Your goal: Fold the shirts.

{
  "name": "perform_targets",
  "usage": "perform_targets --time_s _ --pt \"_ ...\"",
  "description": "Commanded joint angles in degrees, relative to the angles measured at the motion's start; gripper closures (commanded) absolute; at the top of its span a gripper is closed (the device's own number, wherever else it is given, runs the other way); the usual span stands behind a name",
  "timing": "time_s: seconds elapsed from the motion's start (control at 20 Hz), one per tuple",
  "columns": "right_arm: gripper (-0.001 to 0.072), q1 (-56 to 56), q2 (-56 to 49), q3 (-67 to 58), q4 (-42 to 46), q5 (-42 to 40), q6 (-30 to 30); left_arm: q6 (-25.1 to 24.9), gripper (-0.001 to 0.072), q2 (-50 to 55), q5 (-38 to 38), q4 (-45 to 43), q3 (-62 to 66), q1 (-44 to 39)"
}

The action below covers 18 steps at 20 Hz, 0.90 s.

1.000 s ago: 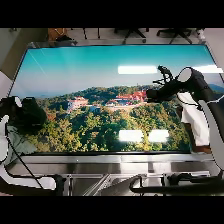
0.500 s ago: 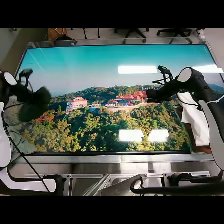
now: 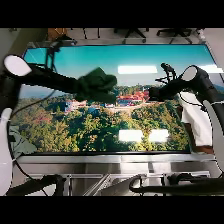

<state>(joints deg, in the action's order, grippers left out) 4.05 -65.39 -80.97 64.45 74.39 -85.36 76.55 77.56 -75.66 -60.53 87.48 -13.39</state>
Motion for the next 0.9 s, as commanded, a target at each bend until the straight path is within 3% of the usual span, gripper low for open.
perform_targets --time_s 0.0,0.05,0.15,0.3,0.35,0.45,0.5,0.7,0.85 --pt "0.0309 -0.04 0.24 -0.07 -0.20 1.84 0.04 0.52 0.0303 1.77 10.08 1.92 -9.42 -8.15" --pt "0.0318 -0.04 0.24 -0.07 -0.17 2.69 0.04 1.90 0.0064 3.08 12.50 2.32 -11.17 -9.42" --pt "0.0323 -0.02 0.24 -0.07 -0.72 4.50 0.07 3.52 0.0067 5.64 11.93 2.32 -11.06 -10.12" --pt "0.0316 0.52 0.24 0.11 -3.37 8.55 1.64 3.50 0.0068 6.47 1.29 2.16 -8.15 -7.50" --pt "0.0275 1.33 0.28 0.66 -3.69 9.03 2.12 3.50 0.0068 5.55 -1.51 2.12 -8.81 -6.10" --pt "0.0070 3.23 0.35 2.97 -4.59 8.66 2.86 3.48 0.0068 1.44 -4.15 2.12 -14.53 -2.95" --pt "0.0070 4.66 0.35 4.81 -5.22 7.34 3.15 3.50 0.0068 -1.18 -4.00 2.12 -18.78 -1.79" --pt "0.0071 10.58 -0.63 11.50 -14.05 -1.42 9.86 2.60 0.0068 -13.44 6.69 8.74 -41.79 -4.00" --pt "0.0073 12.96 -3.69 11.63 -17.16 -8.00 13.07 -0.37 0.0069 -19.87 27.36 18.95 -55.95 -11.67"
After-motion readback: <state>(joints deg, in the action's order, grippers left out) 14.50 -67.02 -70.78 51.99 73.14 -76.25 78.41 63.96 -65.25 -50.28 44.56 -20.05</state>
